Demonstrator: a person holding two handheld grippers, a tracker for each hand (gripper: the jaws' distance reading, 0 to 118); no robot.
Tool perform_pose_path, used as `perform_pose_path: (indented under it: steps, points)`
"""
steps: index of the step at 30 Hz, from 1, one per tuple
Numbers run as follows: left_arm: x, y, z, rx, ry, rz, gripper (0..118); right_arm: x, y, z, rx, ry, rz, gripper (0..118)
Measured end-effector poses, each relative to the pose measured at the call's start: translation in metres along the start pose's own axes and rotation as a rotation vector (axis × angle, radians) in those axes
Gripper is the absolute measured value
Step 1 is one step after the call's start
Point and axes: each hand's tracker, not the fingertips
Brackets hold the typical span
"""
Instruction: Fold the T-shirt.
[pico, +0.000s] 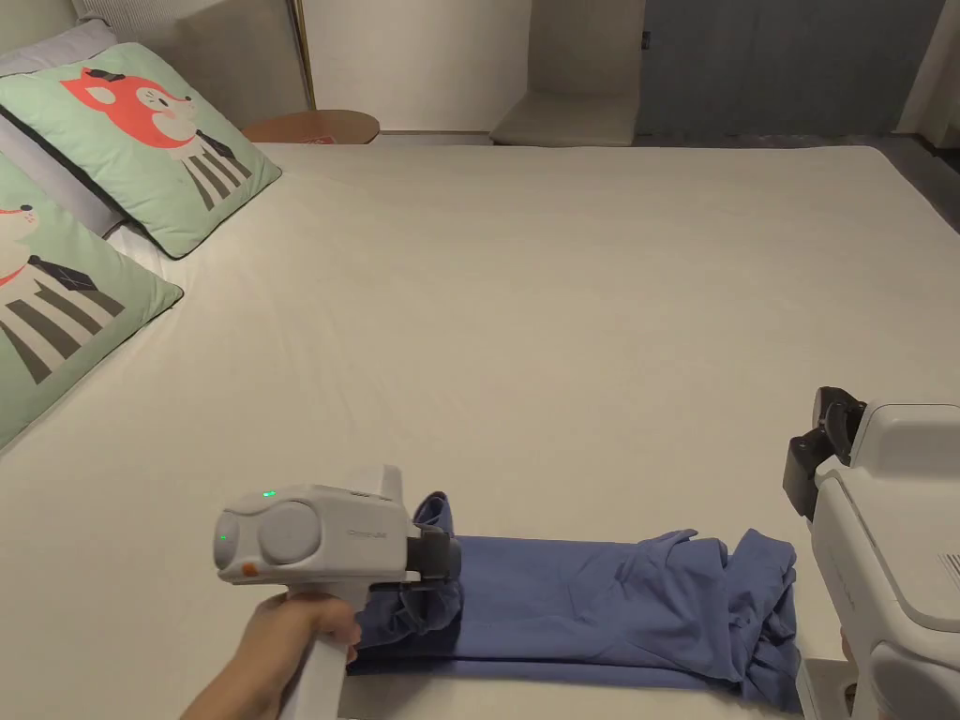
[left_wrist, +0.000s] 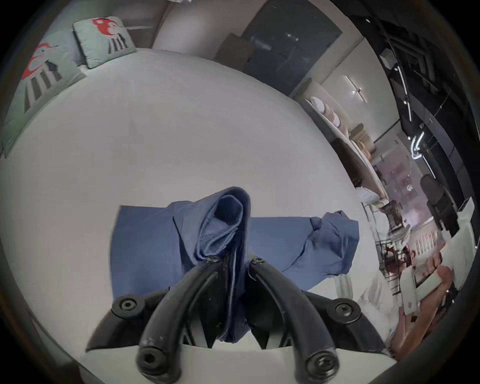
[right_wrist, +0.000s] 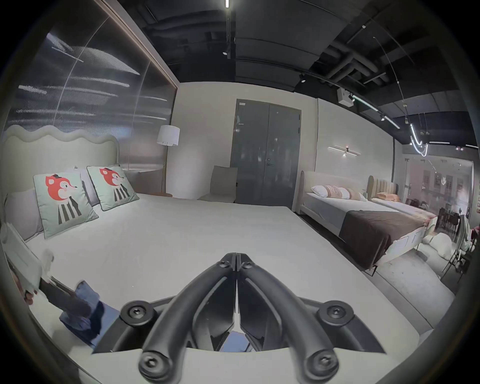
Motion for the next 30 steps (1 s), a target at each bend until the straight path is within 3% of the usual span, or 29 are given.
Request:
perform_pose_path:
  steps: [3, 5, 6, 7, 8, 9, 10, 15, 17, 20, 21, 24, 25, 30]
  points:
    - [0.002, 0.000, -0.027, -0.031, 0.023, -0.016, 6, 0.006, -0.001, 0.002, -0.001, -0.011, 0.004, 1]
    - [0.004, -0.002, -0.036, -0.054, 0.051, -0.036, 17, 0.010, -0.001, 0.003, 0.000, -0.020, 0.007, 1]
    - [0.006, -0.002, -0.038, -0.060, 0.048, -0.039, 36, 0.012, -0.001, 0.003, -0.001, -0.026, 0.008, 1]
    - [0.007, -0.002, -0.039, -0.074, 0.034, -0.039, 68, 0.014, -0.002, 0.003, -0.002, -0.031, 0.006, 1]
    - [0.007, -0.002, -0.037, -0.080, 0.012, -0.032, 90, 0.015, -0.003, 0.003, -0.003, -0.035, 0.001, 1]
    - [0.006, -0.001, -0.035, -0.079, -0.015, -0.027, 104, 0.016, -0.003, 0.003, -0.005, -0.038, -0.002, 1]
    - [0.011, -0.003, -0.025, -0.064, -0.037, -0.022, 109, 0.017, -0.003, 0.003, -0.006, -0.040, -0.004, 1]
    - [0.002, 0.000, 0.013, 0.119, -0.019, -0.019, 109, 0.015, -0.003, 0.003, -0.011, -0.036, 0.001, 1]
    - [-0.003, -0.004, 0.032, 0.256, 0.036, -0.053, 105, 0.012, -0.003, 0.003, -0.011, -0.032, 0.001, 1]
    - [-0.003, -0.016, 0.057, 0.434, 0.168, -0.141, 85, 0.007, -0.001, 0.005, -0.012, -0.020, 0.000, 1]
    - [-0.005, -0.021, 0.060, 0.483, 0.228, -0.170, 85, 0.005, -0.001, 0.005, -0.012, -0.017, 0.000, 1]
    - [-0.011, -0.033, 0.053, 0.522, 0.368, -0.234, 13, 0.003, -0.001, 0.005, -0.013, -0.009, 0.000, 1]
    - [-0.014, -0.036, 0.048, 0.504, 0.376, -0.255, 0, 0.002, -0.001, 0.005, -0.012, -0.008, -0.002, 1]
    - [-0.015, -0.051, 0.012, 0.395, 0.388, -0.265, 0, 0.001, 0.000, 0.008, -0.017, -0.004, -0.004, 1]
